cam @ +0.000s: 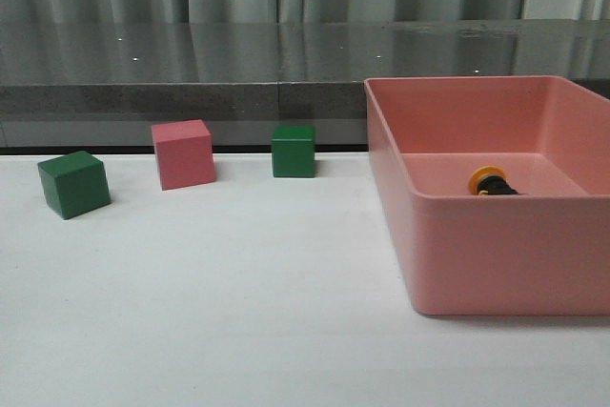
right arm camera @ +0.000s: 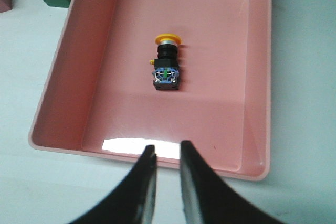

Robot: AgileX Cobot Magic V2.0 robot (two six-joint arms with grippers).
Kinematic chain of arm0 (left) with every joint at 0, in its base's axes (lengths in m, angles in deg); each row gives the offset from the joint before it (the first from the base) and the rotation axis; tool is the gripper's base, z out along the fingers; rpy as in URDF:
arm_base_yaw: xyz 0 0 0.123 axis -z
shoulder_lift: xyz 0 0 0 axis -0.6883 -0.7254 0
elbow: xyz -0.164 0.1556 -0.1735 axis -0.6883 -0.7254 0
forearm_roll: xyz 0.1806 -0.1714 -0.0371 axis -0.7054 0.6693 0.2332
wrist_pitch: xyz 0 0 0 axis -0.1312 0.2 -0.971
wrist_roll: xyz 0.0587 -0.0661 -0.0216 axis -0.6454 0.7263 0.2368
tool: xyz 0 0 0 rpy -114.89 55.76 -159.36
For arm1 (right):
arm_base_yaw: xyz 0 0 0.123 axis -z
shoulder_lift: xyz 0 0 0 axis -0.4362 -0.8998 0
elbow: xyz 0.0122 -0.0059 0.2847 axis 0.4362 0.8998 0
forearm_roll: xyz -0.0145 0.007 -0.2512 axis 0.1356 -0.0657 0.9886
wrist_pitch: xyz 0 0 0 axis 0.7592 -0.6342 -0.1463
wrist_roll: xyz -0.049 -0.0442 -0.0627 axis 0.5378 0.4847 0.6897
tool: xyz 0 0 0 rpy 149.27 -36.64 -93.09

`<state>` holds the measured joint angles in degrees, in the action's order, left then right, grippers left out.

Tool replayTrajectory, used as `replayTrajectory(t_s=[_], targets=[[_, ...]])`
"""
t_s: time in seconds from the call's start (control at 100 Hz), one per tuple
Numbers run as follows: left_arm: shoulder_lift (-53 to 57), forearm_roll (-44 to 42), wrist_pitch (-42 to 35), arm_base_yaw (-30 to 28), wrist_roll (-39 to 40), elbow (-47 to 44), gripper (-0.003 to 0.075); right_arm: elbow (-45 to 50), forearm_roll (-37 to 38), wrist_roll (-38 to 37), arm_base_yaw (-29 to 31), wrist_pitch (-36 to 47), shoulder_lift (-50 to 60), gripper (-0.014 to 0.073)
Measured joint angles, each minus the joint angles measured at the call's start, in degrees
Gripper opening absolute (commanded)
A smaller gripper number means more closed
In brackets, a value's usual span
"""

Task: Place and stand button with both arms
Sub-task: 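Move the right gripper over the yellow-capped button in the pink bin, then lower the right gripper and grasp the button body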

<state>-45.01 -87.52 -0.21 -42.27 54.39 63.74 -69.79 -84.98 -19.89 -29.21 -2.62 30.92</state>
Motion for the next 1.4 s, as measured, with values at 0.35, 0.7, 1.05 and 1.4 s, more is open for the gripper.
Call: replayTrajectory(t_s=[0.35,0.7,1.05,1.4], targets=[[0.0,0.0,0.0,0.0,0.0,0.0,-0.0019,-0.4,-0.3,1.7,-0.1,6.8,-5.6,0.0540],[0.0,0.0,0.0,0.0,0.0,0.0,-0.0019,-9.4,-0.4,2.4,-4.7,8.5,-22.8,0.0540],[0.0,0.0,0.0,0.0,0.0,0.0,-0.0019,-16.0,-0.5,2.4,-6.4,10.3,-40.8,0.0540],[0.0,0.0,0.0,0.0,0.0,0.0,-0.0019,-17.3,0.2,2.4,-6.4,12.9,-52.2,0.0540]])
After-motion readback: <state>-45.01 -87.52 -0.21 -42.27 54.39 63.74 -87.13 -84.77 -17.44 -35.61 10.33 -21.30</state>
